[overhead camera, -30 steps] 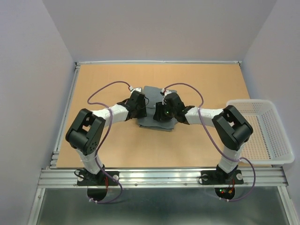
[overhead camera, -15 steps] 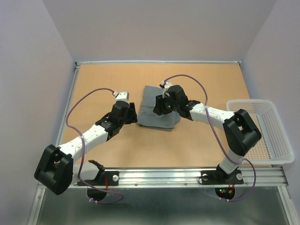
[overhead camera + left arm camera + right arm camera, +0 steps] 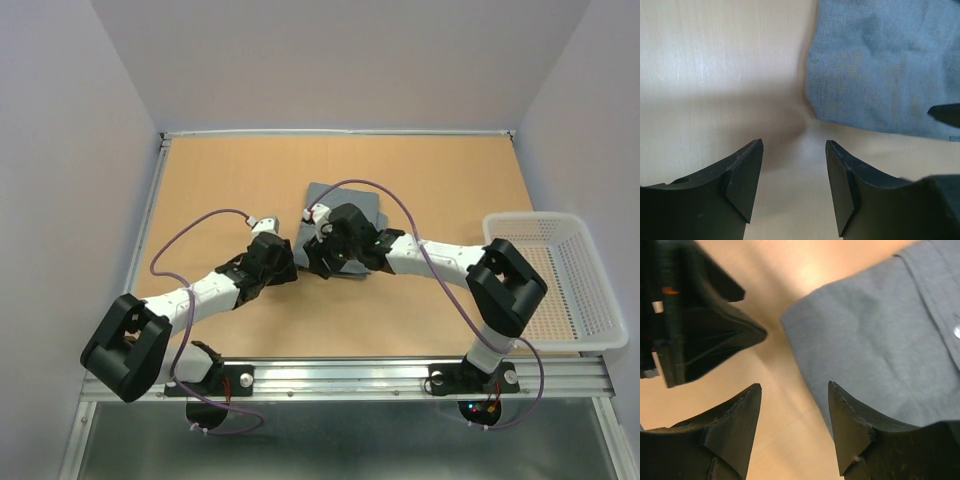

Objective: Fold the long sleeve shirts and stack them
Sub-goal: Fold the shirt

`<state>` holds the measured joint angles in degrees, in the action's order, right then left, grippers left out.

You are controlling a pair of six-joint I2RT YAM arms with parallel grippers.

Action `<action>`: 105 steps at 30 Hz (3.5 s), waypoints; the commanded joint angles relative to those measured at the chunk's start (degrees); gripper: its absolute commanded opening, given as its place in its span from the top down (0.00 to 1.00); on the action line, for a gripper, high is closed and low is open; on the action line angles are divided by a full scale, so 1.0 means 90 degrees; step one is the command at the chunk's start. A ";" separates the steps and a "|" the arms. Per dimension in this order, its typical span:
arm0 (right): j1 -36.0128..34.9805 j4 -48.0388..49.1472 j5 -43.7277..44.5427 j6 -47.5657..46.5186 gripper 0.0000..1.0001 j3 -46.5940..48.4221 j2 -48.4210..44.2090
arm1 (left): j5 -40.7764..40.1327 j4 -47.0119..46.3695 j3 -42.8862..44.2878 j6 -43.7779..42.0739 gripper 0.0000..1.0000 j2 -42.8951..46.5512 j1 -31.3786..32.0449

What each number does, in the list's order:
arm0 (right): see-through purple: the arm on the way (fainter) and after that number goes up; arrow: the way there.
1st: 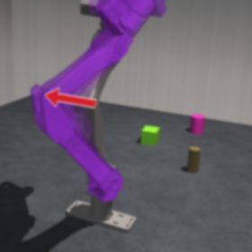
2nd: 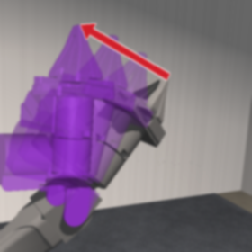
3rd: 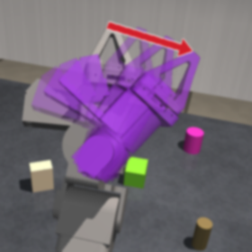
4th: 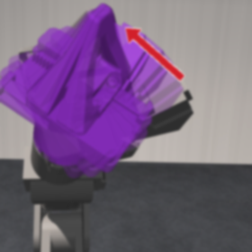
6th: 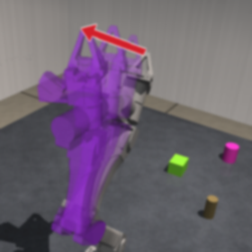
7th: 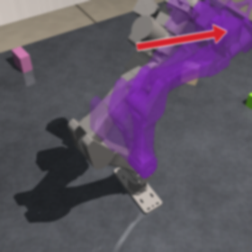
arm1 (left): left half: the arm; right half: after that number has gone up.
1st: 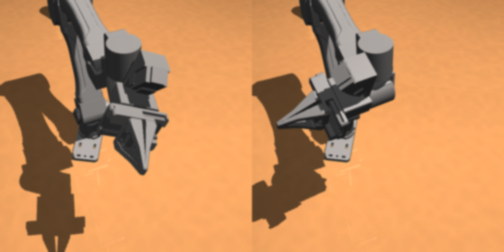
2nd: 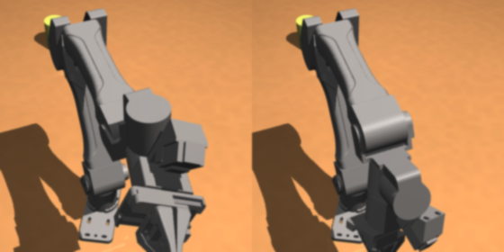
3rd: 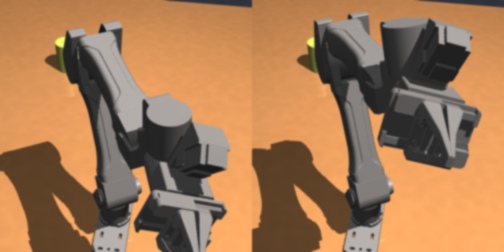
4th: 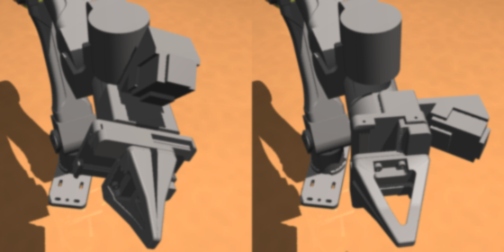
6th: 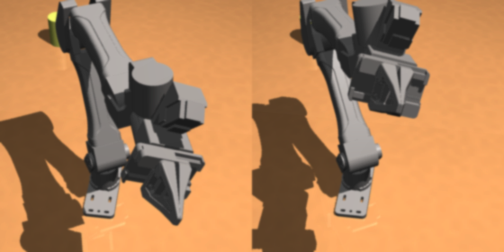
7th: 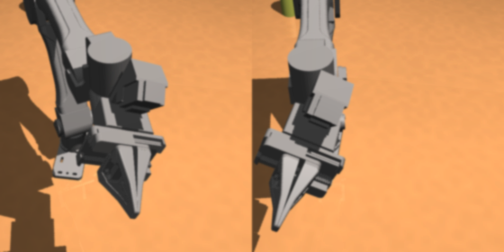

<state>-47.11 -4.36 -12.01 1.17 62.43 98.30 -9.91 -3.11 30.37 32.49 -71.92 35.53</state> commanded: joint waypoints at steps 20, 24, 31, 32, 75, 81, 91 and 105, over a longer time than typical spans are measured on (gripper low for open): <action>-0.0693 -0.0209 0.1559 -0.1488 0.54 0.0904 0.1128 | -0.0051 -0.0825 -0.0376 0.0492 0.37 -0.0212 -0.0012; -0.0693 -0.0219 0.1647 -0.1380 0.72 0.0973 0.1177 | 0.0076 -0.1128 -0.0484 0.0404 0.37 -0.0144 -0.0012; -0.0683 -0.0219 0.1608 -0.1165 0.94 0.0973 0.1099 | 0.0125 -0.1412 -0.0494 0.0286 0.37 -0.0241 -0.0002; -0.0683 -0.0219 0.1579 -0.1155 0.97 0.0973 0.1099 | 0.0125 -0.1431 -0.0484 0.0257 0.37 -0.0261 -0.0002; -0.0478 -0.0609 0.1101 -0.0696 0.99 0.1354 0.0904 | -0.0119 -0.1656 0.0053 0.0227 0.41 -0.0856 0.0183; -0.0478 -0.0629 0.0983 -0.0589 1.00 0.1403 0.0845 | -0.0470 -0.1461 0.0336 0.0393 0.41 -0.1168 0.0291; -0.0459 -0.0639 0.0944 -0.0540 0.99 0.1295 0.0787 | -0.1457 -0.0622 0.0278 0.1009 0.45 -0.1062 0.0291; -0.0439 -0.0648 0.0924 -0.0530 0.99 0.1129 0.0631 | -0.2053 0.0501 0.0161 0.1644 0.48 -0.0623 0.0213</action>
<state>-51.33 -9.91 -3.44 -4.01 71.59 107.46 -23.38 -5.63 32.36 45.17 -80.58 38.13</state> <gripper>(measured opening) 0.016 0.524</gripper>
